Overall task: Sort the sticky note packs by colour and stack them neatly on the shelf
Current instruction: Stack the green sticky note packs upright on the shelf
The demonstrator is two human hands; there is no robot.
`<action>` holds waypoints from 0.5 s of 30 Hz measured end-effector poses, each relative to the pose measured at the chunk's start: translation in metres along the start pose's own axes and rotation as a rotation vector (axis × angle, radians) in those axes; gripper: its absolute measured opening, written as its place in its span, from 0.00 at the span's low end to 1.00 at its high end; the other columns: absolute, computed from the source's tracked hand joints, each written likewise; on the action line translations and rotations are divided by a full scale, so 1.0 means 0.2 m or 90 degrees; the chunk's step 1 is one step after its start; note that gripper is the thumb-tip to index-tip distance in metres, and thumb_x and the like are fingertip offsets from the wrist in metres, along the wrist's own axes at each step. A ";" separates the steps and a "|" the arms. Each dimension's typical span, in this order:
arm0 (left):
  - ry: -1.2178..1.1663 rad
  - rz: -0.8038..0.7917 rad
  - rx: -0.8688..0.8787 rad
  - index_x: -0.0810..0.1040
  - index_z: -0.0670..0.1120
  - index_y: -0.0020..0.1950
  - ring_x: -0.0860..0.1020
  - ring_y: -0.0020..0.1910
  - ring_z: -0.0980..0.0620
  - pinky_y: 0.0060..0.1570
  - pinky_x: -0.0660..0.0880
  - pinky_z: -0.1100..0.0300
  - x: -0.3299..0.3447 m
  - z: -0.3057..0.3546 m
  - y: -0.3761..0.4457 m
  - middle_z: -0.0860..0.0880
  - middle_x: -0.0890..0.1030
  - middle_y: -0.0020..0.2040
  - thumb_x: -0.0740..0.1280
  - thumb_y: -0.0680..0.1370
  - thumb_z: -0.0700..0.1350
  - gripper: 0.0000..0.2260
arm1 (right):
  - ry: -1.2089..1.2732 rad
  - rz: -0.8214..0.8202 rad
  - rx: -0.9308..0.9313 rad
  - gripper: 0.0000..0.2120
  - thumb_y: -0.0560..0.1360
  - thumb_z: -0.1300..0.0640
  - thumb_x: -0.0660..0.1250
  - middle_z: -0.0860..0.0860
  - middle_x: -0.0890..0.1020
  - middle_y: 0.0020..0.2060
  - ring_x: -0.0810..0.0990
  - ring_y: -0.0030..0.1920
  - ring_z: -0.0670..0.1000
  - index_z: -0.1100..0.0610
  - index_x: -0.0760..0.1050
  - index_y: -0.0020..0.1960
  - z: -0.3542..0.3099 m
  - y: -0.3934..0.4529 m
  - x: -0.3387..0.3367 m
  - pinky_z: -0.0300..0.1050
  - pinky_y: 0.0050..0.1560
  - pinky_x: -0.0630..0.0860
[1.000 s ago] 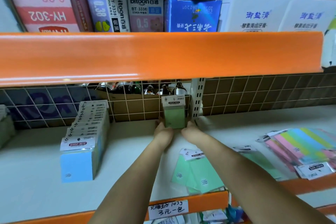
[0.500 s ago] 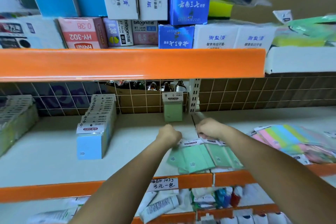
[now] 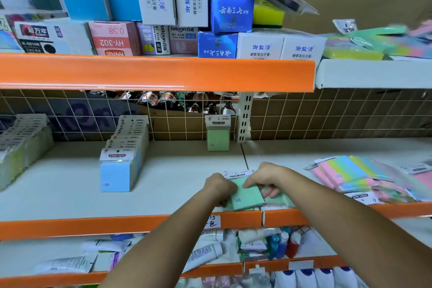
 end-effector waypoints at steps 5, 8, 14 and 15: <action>-0.010 -0.010 -0.002 0.70 0.41 0.36 0.75 0.24 0.53 0.17 0.67 0.67 0.02 0.01 -0.01 0.45 0.76 0.30 0.66 0.77 0.44 0.12 | -0.089 0.003 0.017 0.22 0.69 0.44 0.75 0.56 0.76 0.34 0.72 0.25 0.49 0.59 0.67 0.43 -0.04 -0.03 0.02 0.38 0.26 0.72; -0.062 0.014 0.015 0.68 0.42 0.37 0.73 0.26 0.51 0.17 0.67 0.66 0.00 0.01 0.02 0.45 0.75 0.32 0.64 0.77 0.42 0.10 | -0.055 0.022 -0.002 0.20 0.70 0.47 0.74 0.54 0.70 0.27 0.66 0.21 0.49 0.58 0.67 0.40 -0.06 -0.01 0.00 0.37 0.25 0.66; -0.162 0.108 0.080 0.72 0.42 0.58 0.79 0.51 0.42 0.41 0.73 0.58 -0.08 0.01 0.11 0.42 0.79 0.54 0.64 0.75 0.42 0.12 | 0.045 0.098 -0.096 0.10 0.75 0.59 0.70 0.59 0.79 0.43 0.76 0.31 0.53 0.61 0.72 0.52 -0.17 0.07 -0.05 0.41 0.26 0.73; -0.159 0.133 0.088 0.70 0.42 0.59 0.78 0.54 0.42 0.45 0.73 0.57 -0.10 0.02 0.12 0.42 0.79 0.55 0.63 0.76 0.42 0.13 | 0.054 0.117 -0.107 0.10 0.76 0.60 0.68 0.58 0.78 0.46 0.76 0.32 0.53 0.61 0.72 0.55 -0.19 0.08 -0.05 0.41 0.27 0.72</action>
Point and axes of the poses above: each hand's wrist, its own y-axis towards the middle knuckle, its own x-axis out of the palm, z = x × y, the point moved 2 cm from there along y, towards the middle knuckle
